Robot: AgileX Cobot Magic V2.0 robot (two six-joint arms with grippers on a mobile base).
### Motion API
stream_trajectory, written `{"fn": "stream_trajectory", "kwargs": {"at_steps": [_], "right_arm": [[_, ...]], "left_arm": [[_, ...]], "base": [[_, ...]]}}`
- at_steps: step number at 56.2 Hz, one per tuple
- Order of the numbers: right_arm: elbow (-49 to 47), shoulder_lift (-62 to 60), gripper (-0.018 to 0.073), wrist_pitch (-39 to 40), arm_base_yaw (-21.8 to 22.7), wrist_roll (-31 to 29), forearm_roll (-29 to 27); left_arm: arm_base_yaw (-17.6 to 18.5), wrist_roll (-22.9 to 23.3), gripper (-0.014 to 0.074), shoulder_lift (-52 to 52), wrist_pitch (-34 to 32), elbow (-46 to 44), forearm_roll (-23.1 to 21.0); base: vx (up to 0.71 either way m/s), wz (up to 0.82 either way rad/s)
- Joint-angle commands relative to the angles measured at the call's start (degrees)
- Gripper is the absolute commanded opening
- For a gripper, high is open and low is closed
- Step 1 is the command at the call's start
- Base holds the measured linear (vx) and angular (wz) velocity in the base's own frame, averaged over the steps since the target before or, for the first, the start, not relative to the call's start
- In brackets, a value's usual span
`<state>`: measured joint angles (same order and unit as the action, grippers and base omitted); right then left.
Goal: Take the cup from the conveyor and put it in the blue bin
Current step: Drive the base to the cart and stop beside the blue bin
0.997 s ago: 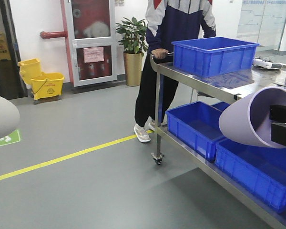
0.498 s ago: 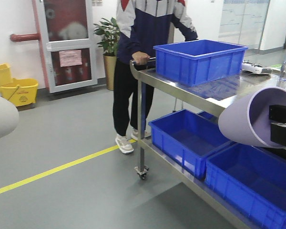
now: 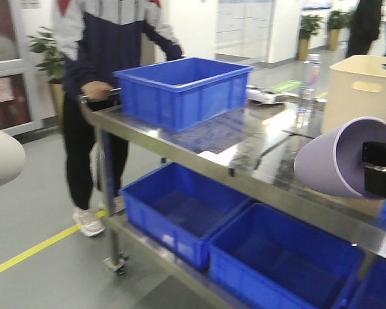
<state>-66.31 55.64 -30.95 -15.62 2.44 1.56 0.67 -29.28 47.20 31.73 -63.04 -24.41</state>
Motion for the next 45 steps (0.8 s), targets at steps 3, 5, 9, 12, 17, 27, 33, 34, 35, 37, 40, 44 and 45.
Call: {"fn": "stream_trajectory", "kwargs": {"at_steps": [3, 5, 9, 12, 17, 27, 33, 34, 35, 37, 40, 44, 45], "right_arm": [[-1.7, -0.7, -0.0009, 5.3, -0.1, -0.2, 0.3], [-1.7, -0.7, -0.0009, 5.3, -0.1, -0.2, 0.3], [-1.7, -0.7, -0.0009, 5.3, -0.1, -0.2, 0.3], [-1.7, -0.7, -0.0009, 5.3, -0.1, -0.2, 0.3], [-1.7, -0.7, -0.0009, 5.3, -0.1, -0.2, 0.3], [-1.7, -0.7, -0.0009, 5.3, -0.1, -0.2, 0.3], [-1.7, -0.7, -0.0009, 5.3, -0.1, -0.2, 0.3], [-1.7, -0.7, -0.0009, 5.3, -0.1, -0.2, 0.3], [-1.7, -0.7, -0.0009, 5.3, -0.1, -0.2, 0.3], [-1.7, -0.7, -0.0009, 5.3, -0.1, -0.2, 0.3], [-1.7, -0.7, -0.0009, 5.3, -0.1, -0.2, 0.3], [-1.7, -0.7, -0.0009, 5.3, -0.1, -0.2, 0.3], [-1.7, -0.7, -0.0009, 5.3, -0.1, -0.2, 0.3]], "left_arm": [[-0.1, 0.3, -0.0006, -0.1, -4.6, -1.9, -1.6], [-0.1, 0.3, -0.0006, -0.1, -4.6, -1.9, -1.6], [-0.1, 0.3, -0.0006, -0.1, -4.6, -1.9, -1.6], [-0.1, 0.3, -0.0006, -0.1, -4.6, -1.9, -1.6], [-0.1, 0.3, -0.0006, -0.1, -4.6, -1.9, -1.6], [-0.1, 0.3, -0.0006, -0.1, -4.6, -1.9, -1.6], [-0.1, 0.3, -0.0006, -0.1, -4.6, -1.9, -1.6], [-0.1, 0.3, -0.0006, -0.1, -4.6, -1.9, -1.6], [-0.1, 0.3, -0.0006, -0.1, -4.6, -1.9, -1.6], [-0.1, 0.3, -0.0006, -0.1, -4.6, -1.9, -1.6], [-0.1, 0.3, -0.0006, -0.1, -4.6, -1.9, -1.6], [-0.1, 0.3, -0.0006, -0.1, -4.6, -1.9, -1.6], [-0.1, 0.3, -0.0006, -0.1, -4.6, -1.9, -1.6]], "base": [[0.32, -0.59], [0.32, -0.61], [0.31, -0.64], [0.3, -0.65], [0.29, -0.66], [0.28, -0.64], [0.27, -0.58], [0.27, -0.56], [0.27, -0.56], [0.26, -0.55], [0.26, -0.52], [0.25, -0.5], [0.25, -0.5]]}}
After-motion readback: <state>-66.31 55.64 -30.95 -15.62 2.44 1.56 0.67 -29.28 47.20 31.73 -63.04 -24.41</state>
